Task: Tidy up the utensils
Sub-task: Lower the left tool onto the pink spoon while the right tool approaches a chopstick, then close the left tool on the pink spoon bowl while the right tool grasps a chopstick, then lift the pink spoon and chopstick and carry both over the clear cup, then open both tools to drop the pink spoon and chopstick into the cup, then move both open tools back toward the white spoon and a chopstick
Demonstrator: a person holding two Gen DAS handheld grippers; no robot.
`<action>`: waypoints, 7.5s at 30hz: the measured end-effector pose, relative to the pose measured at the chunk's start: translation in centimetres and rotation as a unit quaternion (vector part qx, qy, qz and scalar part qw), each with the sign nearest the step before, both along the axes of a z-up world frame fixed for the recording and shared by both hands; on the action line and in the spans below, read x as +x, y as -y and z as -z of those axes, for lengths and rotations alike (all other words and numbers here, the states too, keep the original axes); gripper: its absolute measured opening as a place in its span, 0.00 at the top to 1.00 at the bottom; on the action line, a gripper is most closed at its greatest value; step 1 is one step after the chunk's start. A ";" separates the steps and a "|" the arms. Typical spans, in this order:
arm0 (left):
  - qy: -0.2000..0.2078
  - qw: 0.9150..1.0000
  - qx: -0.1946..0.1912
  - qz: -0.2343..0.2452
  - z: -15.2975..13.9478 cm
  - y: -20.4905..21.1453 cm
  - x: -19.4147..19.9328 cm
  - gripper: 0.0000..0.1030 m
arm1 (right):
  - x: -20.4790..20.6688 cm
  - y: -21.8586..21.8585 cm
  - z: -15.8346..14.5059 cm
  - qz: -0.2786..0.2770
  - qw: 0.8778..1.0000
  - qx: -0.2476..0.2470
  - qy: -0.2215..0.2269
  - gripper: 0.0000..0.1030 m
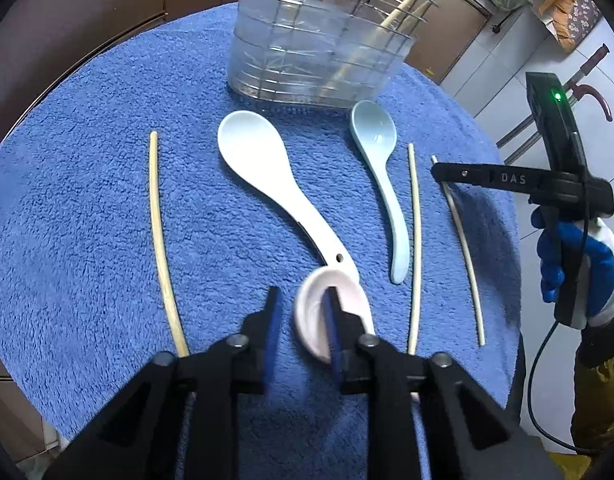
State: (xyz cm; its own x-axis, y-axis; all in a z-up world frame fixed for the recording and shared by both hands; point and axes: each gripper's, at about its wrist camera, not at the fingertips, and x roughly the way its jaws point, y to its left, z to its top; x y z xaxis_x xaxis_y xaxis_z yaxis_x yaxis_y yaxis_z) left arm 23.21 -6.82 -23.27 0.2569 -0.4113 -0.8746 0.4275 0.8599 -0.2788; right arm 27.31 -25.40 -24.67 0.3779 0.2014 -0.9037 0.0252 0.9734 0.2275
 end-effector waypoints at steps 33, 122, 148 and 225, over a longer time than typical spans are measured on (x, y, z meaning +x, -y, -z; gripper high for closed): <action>0.011 0.997 -0.047 -0.054 -2.9 -3.1 -2.7 0.74 | -6.8 2.8 -5.4 0.006 0.990 0.095 0.108 0.94; 0.243 0.957 -0.040 -0.153 -21.8 -4.5 -4.2 0.94 | -8.4 -2.6 -23.7 -0.062 0.930 0.096 0.350 0.95; 0.354 0.912 0.082 -0.193 -17.4 5.3 11.1 0.93 | 4.7 -3.8 -18.8 -0.020 0.886 0.025 0.463 0.94; 0.251 0.942 -0.042 -0.220 -18.5 -7.8 -14.1 0.54 | -20.4 2.6 -18.0 0.059 0.917 0.103 0.381 0.59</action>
State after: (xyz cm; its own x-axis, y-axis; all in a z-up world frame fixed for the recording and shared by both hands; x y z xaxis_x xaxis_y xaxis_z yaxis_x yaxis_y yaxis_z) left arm 9.10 0.96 -4.80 0.7905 -0.2318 -0.5669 0.1314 0.9683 -0.2125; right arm 6.88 -27.96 -6.68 0.9138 0.2559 -0.3153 -0.1157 0.9084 0.4019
